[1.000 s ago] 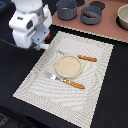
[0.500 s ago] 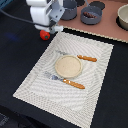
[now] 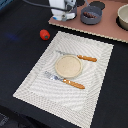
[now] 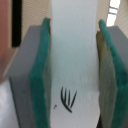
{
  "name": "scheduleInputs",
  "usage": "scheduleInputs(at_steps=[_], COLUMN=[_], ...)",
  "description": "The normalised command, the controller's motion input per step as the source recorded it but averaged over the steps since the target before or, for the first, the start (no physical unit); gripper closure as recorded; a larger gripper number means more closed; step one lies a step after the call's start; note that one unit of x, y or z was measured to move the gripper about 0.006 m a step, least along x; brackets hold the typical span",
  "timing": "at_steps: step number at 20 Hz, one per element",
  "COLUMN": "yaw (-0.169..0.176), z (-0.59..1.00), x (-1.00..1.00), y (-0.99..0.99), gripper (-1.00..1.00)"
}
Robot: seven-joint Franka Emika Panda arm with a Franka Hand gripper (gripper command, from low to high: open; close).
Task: Place the fish, sausage, and tomato into the frying pan.
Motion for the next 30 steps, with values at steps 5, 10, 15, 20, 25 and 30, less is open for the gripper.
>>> scheduleInputs(at_steps=[5, 10, 15, 20, 25, 30], yaw=[0.0, 0.0, 0.0, 0.0, 0.0, 0.0], z=[0.51, 0.44, 0.27, 0.08, 0.01, 0.0], x=[0.77, 0.81, 0.78, 0.75, 0.76, 0.73], y=[0.77, 0.76, 0.73, 0.7, 0.7, 0.72], gripper=[1.0, 1.0, 1.0, 1.0, 1.0, 1.0])
